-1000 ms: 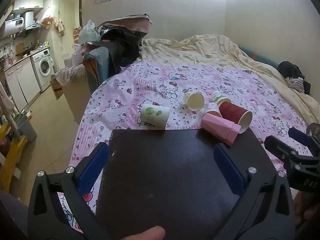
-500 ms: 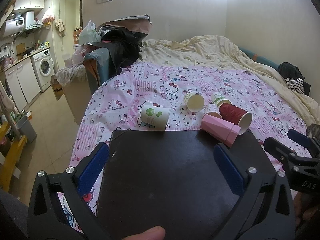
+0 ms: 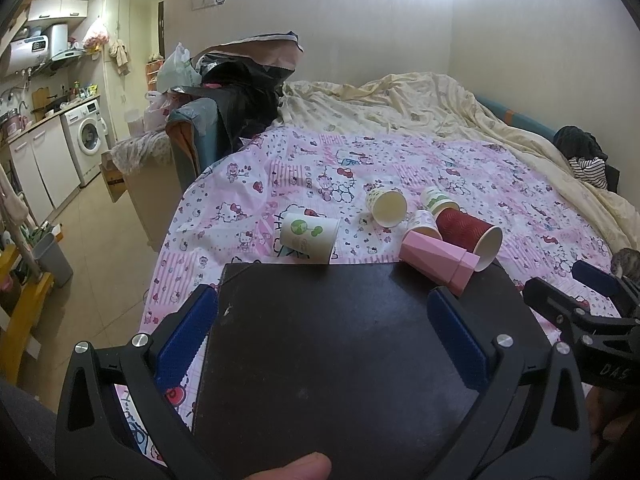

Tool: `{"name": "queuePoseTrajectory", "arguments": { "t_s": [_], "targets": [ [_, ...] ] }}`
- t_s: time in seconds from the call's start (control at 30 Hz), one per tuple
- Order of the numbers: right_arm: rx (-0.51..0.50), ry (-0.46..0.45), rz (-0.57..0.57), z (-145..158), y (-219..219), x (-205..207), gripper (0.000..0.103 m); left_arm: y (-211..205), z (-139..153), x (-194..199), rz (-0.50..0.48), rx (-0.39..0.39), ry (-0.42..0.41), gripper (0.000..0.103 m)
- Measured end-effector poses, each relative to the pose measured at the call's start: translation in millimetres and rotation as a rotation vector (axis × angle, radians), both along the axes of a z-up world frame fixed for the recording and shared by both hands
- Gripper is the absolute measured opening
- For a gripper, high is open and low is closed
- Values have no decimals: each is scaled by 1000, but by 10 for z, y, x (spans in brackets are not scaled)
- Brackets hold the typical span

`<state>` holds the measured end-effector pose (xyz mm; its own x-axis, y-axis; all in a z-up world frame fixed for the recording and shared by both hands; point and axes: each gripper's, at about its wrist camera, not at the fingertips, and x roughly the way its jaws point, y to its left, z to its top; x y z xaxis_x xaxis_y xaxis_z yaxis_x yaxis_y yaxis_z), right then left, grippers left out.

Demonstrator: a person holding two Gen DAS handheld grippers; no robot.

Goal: Flip cup upside down

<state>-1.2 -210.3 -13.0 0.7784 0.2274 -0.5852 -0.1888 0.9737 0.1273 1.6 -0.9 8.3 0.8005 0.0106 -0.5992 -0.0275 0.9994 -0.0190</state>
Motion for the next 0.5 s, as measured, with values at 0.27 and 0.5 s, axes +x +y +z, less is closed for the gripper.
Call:
{"name": "queuePoseTrajectory", "arguments": {
  "t_s": [0.27, 0.5],
  "targets": [
    [-1, 0, -1, 28, 20, -8, 103, 5, 3, -2, -1, 1, -1, 103],
    [-2, 4, 2, 22, 32, -3, 103, 29, 24, -18, 1, -1, -6, 103]
  ]
}}
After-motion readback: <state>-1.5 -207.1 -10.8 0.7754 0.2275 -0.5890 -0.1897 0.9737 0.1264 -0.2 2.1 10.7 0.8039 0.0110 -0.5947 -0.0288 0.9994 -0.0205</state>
